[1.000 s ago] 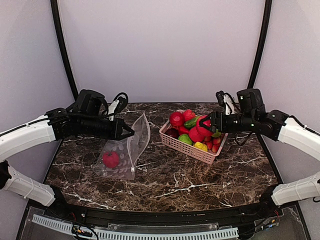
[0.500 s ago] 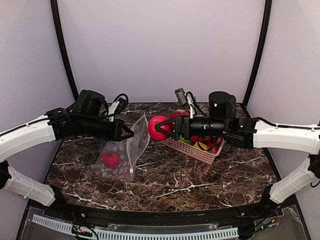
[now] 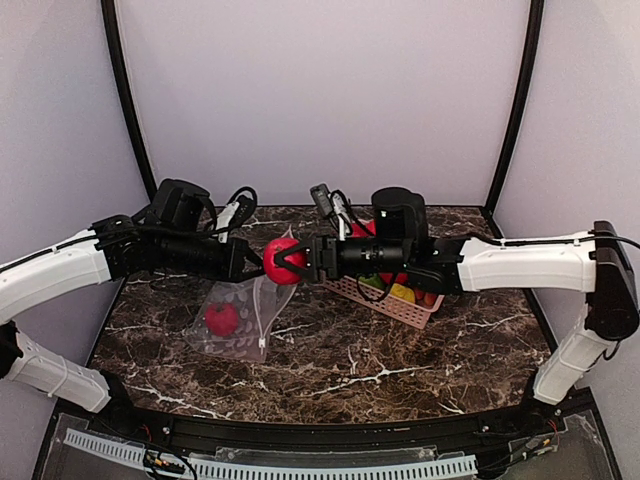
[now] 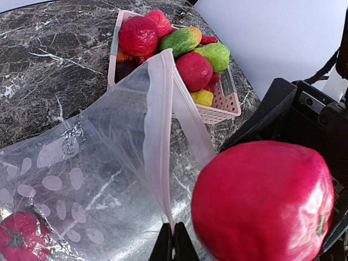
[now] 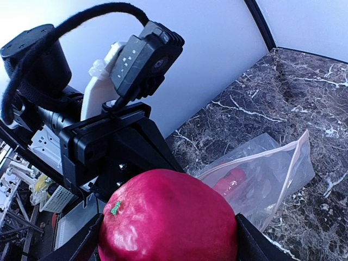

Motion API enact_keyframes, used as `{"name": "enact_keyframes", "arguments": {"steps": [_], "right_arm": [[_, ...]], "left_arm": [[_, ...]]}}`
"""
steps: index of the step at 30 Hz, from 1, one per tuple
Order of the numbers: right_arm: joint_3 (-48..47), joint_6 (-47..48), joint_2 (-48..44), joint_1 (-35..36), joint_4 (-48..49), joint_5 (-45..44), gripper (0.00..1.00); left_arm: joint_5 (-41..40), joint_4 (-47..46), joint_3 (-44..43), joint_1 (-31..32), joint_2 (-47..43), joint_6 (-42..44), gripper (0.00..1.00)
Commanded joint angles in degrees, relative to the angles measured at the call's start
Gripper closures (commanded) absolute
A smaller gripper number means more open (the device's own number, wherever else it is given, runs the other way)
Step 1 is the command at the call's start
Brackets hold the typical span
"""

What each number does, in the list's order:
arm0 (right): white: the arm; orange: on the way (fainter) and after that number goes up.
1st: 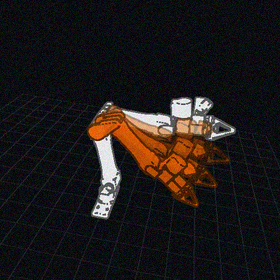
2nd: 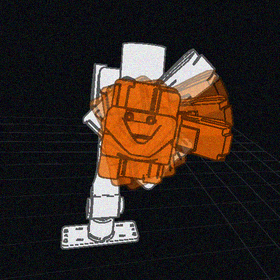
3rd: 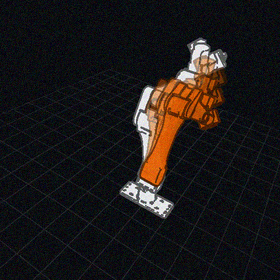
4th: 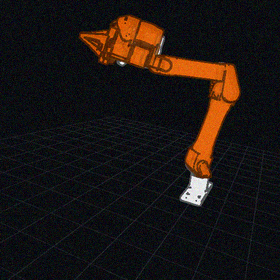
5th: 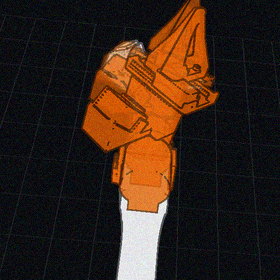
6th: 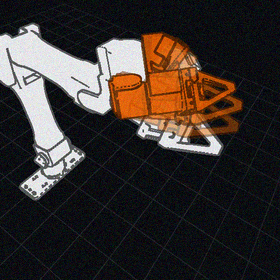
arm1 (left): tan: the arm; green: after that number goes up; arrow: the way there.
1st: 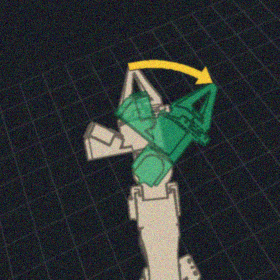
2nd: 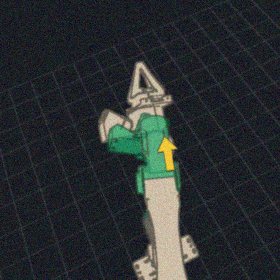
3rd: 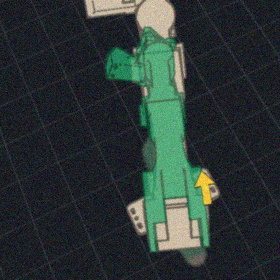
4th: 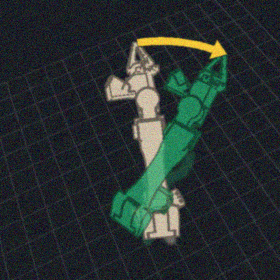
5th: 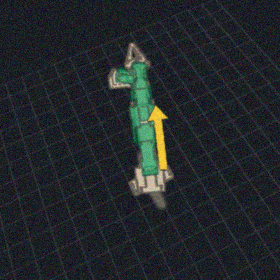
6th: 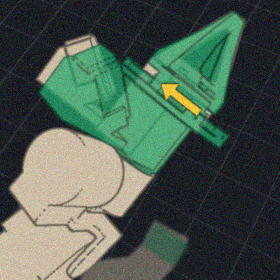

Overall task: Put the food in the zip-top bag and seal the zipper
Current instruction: Place the fake fruit in the zipper food storage bag.

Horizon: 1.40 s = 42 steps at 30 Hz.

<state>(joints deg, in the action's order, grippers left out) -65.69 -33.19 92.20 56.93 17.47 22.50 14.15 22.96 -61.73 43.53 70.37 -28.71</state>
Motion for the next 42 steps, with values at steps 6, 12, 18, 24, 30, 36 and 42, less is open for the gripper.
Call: {"name": "enact_keyframes", "arguments": {"steps": [6, 12, 18, 24, 30, 36, 42], "right_arm": [[-6.36, 4.01, 4.35, 1.39, -15.03, -7.64, 0.3], [-7.16, 4.61, 6.2, 1.41, -20.41, -11.0, 0.31], [-8.85, 5.47, 7.49, 1.51, -22.8, -12.17, 0.3], [-9.32, 6.18, 7.43, 1.61, -23.23, -12.23, 0.17], [-9.02, 6.62, 6.67, 1.59, -23.25, -12.24, 0.07], [-8.98, 6.79, 6.0, 1.57, -23.26, -12.29, 0.06], [-9.01, 7.25, 5.39, 1.56, -23.23, -11.92, 0.06]], "left_arm": [[0.55, 1.4, -1.65, -0.36, -0.18, 0.49, 0.99], [0.21, 1.62, -2.18, -0.31, -0.51, 0.78, 0.99], [0.57, 1.86, -2.57, -0.33, -0.29, 0.89, 0.99], [0.5, 1.84, -2.61, -0.36, -0.06, 0.85, 0.99], [0.6, 1.73, -2.52, -0.3, 0.1, 0.76, 0.99], [0.61, 1.69, -2.51, -0.29, 0.28, 0.8, 0.99], [0.52, 1.74, -2.51, -0.33, 0.22, 0.85, 0.99]]}}
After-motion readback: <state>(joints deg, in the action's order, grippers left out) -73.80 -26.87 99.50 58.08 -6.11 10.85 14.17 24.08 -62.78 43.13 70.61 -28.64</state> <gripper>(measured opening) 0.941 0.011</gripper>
